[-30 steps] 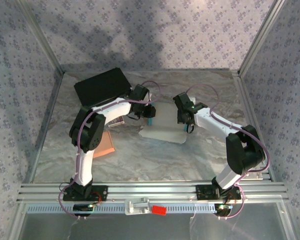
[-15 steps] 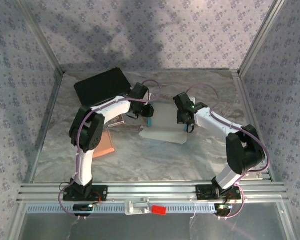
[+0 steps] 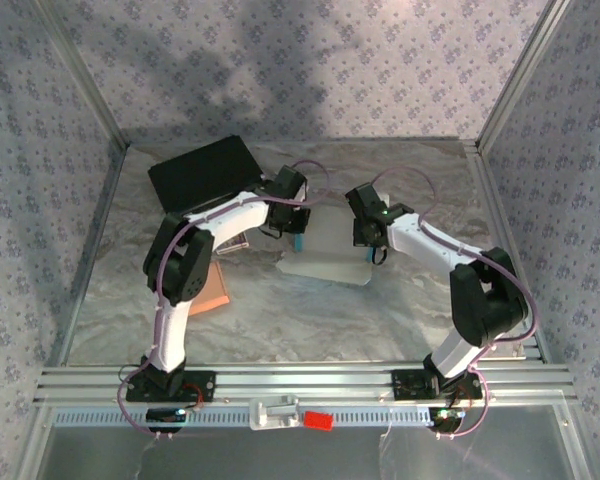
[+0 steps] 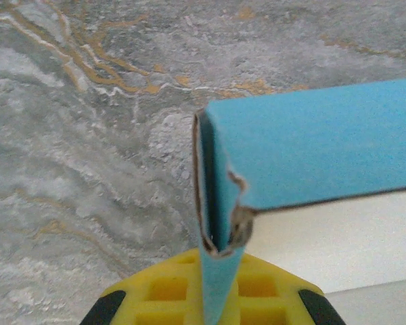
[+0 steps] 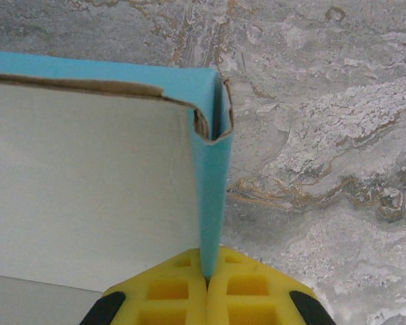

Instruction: Fold the paper box

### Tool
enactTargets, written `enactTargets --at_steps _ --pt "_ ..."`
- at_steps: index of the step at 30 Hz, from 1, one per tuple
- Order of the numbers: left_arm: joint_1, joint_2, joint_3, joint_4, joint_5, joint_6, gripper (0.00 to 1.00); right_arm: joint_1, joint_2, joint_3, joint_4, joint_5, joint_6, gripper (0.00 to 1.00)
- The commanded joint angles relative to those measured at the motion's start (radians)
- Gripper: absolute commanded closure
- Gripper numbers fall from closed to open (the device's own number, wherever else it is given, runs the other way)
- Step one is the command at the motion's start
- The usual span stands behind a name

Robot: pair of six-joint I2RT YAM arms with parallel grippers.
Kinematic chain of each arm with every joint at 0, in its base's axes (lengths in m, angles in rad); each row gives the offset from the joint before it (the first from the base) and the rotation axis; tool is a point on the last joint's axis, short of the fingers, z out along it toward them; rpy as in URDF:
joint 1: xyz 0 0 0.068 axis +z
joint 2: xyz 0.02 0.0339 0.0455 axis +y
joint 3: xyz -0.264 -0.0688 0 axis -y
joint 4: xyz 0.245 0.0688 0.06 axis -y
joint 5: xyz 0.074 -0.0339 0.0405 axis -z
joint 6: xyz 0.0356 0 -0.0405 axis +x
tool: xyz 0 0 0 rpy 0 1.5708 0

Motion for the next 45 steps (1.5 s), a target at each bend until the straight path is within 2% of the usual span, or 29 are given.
enactTargets --at_steps 1,4,7,11,16,19,25,31,34,40,45 --pt "-0.029 0.036 0.036 -0.107 -0.205 -0.048 1.0 -0.006 0.03 0.03 -0.079 0.006 0.036 1.0" --pt "-0.04 0.029 0.017 -0.111 -0.252 -0.104 1.0 -0.007 0.046 0.035 -0.091 -0.001 0.056 1.0" --pt "-0.044 0.011 0.009 -0.098 -0.225 -0.129 0.99 -0.013 0.049 0.033 -0.091 -0.009 0.063 1.0" --pt "-0.048 -0.016 0.047 -0.115 -0.184 -0.132 0.77 -0.029 0.056 0.029 -0.091 -0.019 0.06 1.0" --pt "-0.048 -0.052 0.087 -0.135 -0.07 -0.144 0.59 -0.058 0.066 0.03 -0.094 -0.041 0.051 1.0" --pt "-0.046 -0.103 0.058 -0.1 -0.019 -0.177 0.57 -0.083 0.072 0.027 -0.092 -0.059 0.061 1.0" --pt "-0.002 -0.222 0.024 -0.09 -0.003 -0.228 0.57 -0.139 0.093 0.037 -0.122 -0.107 0.13 1.0" --pt "0.114 -0.315 -0.014 -0.165 0.073 -0.24 0.58 -0.229 0.158 0.119 -0.338 -0.171 0.423 1.0" --pt "0.15 -0.35 -0.052 -0.224 0.121 -0.23 0.59 -0.258 0.171 0.103 -0.408 -0.286 0.62 1.0" --pt "0.145 -0.373 -0.189 -0.224 0.231 -0.256 0.63 -0.231 0.143 -0.01 -0.327 -0.508 0.948 1.0" --pt "0.092 -0.35 -0.29 -0.098 0.309 -0.334 0.65 -0.135 0.129 -0.067 -0.212 -0.653 1.212 1.0"
